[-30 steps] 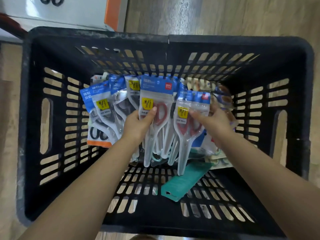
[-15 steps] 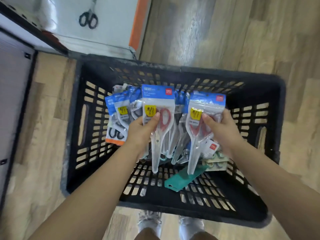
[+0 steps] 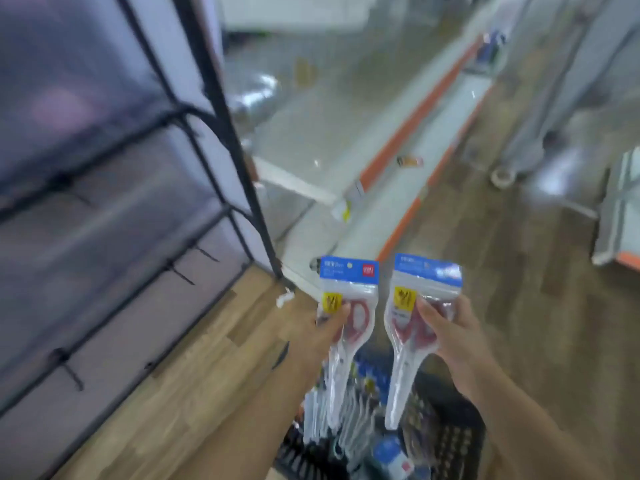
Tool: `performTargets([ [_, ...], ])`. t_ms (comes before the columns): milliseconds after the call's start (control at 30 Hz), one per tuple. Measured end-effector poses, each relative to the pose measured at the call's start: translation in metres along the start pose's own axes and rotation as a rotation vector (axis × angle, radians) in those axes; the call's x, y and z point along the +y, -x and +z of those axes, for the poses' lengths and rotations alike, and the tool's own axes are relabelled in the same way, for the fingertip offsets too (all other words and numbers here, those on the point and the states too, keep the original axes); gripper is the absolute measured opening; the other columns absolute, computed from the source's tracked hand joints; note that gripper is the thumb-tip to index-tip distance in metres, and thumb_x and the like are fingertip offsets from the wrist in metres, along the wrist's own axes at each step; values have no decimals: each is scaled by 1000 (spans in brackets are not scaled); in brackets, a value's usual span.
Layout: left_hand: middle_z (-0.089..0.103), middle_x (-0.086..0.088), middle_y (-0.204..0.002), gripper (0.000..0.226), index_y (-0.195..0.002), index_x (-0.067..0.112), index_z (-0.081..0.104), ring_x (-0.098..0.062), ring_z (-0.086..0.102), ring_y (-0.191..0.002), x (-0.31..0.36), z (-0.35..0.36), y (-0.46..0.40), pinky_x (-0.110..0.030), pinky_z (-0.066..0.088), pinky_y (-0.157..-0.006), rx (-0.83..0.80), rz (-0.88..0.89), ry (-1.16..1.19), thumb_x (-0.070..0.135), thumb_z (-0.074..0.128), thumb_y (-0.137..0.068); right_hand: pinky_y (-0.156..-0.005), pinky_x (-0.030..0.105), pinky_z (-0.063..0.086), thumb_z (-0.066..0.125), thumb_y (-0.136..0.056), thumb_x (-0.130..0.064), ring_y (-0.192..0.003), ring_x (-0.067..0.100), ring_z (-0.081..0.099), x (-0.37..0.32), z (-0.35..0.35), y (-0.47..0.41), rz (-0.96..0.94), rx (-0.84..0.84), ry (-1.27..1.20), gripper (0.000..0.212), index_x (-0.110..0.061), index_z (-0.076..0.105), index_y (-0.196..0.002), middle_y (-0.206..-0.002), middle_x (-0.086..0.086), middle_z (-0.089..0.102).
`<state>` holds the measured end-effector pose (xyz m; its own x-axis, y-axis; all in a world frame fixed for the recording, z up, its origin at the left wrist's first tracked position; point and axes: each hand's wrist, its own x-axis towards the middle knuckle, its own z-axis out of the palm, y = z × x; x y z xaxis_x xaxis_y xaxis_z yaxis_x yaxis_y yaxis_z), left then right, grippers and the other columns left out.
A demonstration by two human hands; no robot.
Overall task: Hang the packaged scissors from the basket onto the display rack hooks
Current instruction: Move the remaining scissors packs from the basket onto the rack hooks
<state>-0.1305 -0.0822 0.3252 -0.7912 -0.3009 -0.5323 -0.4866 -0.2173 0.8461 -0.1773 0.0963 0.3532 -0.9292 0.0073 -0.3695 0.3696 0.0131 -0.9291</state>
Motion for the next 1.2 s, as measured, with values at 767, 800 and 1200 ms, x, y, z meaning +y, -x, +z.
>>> performTargets([
  [767,65,-1,-72,19,-76,15,61,-15,59,-64,230,-314,446,-23,49,-58,933,590,451,31,69,-84,-54,1,40,58,-92,-13,-59,-16,57,-305,298,382,-612,-979,3,14,-8,55,-105,-84,-10,62],
  [800,67,-3,-76,19,-78,14,63,-17,62,-68,231,-328,458,-27,51,-62,947,596,448,31,69,-84,-53,1,40,58,-92,-13,-59,-17,57,-307,309,397,-620,-1011,0,12,-9,55,-103,-84,-10,62],
  [1200,69,-6,-87,21,-89,13,64,-22,64,-80,234,-489,570,-34,51,-76,1124,752,493,33,69,-82,-54,2,42,59,-92,-23,-77,-6,59,-328,462,542,-781,-1212,-15,22,-10,55,-109,-92,-11,63],
])
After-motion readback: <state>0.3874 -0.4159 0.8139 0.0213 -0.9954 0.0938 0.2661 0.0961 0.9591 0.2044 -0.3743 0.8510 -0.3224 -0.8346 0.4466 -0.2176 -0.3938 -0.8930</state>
